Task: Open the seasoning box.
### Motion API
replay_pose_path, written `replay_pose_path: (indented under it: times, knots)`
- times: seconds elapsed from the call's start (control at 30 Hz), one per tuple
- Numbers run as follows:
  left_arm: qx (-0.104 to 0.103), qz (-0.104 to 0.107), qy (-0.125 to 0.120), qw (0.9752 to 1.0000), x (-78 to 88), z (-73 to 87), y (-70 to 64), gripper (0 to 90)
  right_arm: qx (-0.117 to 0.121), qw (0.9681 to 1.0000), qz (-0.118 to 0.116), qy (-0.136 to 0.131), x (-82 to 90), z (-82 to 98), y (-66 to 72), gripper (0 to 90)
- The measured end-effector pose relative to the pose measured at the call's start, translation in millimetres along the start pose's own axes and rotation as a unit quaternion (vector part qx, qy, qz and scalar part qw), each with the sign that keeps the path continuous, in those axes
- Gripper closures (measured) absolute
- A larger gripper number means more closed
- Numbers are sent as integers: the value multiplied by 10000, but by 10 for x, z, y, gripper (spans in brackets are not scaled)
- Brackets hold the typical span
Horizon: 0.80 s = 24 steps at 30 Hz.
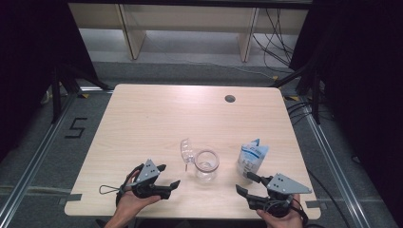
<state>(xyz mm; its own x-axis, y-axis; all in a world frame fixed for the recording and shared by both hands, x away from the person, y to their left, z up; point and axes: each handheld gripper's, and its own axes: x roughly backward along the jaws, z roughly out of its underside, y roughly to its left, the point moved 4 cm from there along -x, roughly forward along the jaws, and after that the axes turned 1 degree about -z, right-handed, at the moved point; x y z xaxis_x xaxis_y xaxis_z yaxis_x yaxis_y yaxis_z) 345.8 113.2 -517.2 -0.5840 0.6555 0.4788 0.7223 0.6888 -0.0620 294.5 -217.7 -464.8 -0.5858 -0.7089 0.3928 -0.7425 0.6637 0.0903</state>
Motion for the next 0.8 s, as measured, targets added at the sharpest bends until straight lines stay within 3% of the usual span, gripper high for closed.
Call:
replay_pose_path:
  times: [0.07,0.13,0.17,0.2,0.3,0.33,0.37,0.4,0.43,0.47,0.5,0.53,0.57,0.63,0.67,0.73,0.8]
  knots:
    - [-30,4,28,10000,3,0,7,219,-249,9996,132,-40,38,20,0,397]
    - [14,-9,47,10000,2,5,0,219,-172,9995,274,-39,75,31,-49,395]
    - [13,-4,55,10000,1,6,-3,218,-12,9996,269,-32,89,33,-83,393]
    - [5,-23,64,10000,0,7,-4,218,-189,9994,292,-46,100,41,-77,390]
    - [-62,-17,58,10000,-1,3,1,219,-251,9991,318,-123,112,52,-110,376]
    - [-58,-3,52,10000,-1,2,2,218,-252,9983,516,-94,143,55,-124,372]
    - [20,-14,58,10000,0,6,-4,218,-243,9985,480,-117,144,59,-139,369]
    - [2,-13,61,10000,1,6,-1,219,-412,9978,510,-16,164,69,-123,365]
    - [11,-14,56,10000,0,6,-2,219,-135,9977,643,-137,163,65,-182,355]
    - [10,-11,54,10000,0,6,-3,219,-291,9973,663,-154,162,74,-184,342]
    - [-4,2,52,10000,-1,4,-3,219,-133,9972,720,-173,161,74,-223,334]
    - [-67,5,50,10000,-2,1,4,219,-254,9963,805,-136,175,88,-244,316]
    - [19,-36,68,10000,0,6,-5,218,-159,9960,869,-159,175,90,-278,299]
    - [9,-36,67,10000,0,5,-4,219,-433,9944,945,-184,166,109,-289,279]
    - [-65,6,49,10000,-2,1,3,219,-346,9940,1021,-205,170,111,-321,259]
    - [-23,-11,22,10000,-2,-1,-5,219,-387,9936,1039,-212,180,118,-348,246]
    - [-55,6,47,10000,-1,1,2,218,-556,9923,1075,-244,177,121,-347,203]
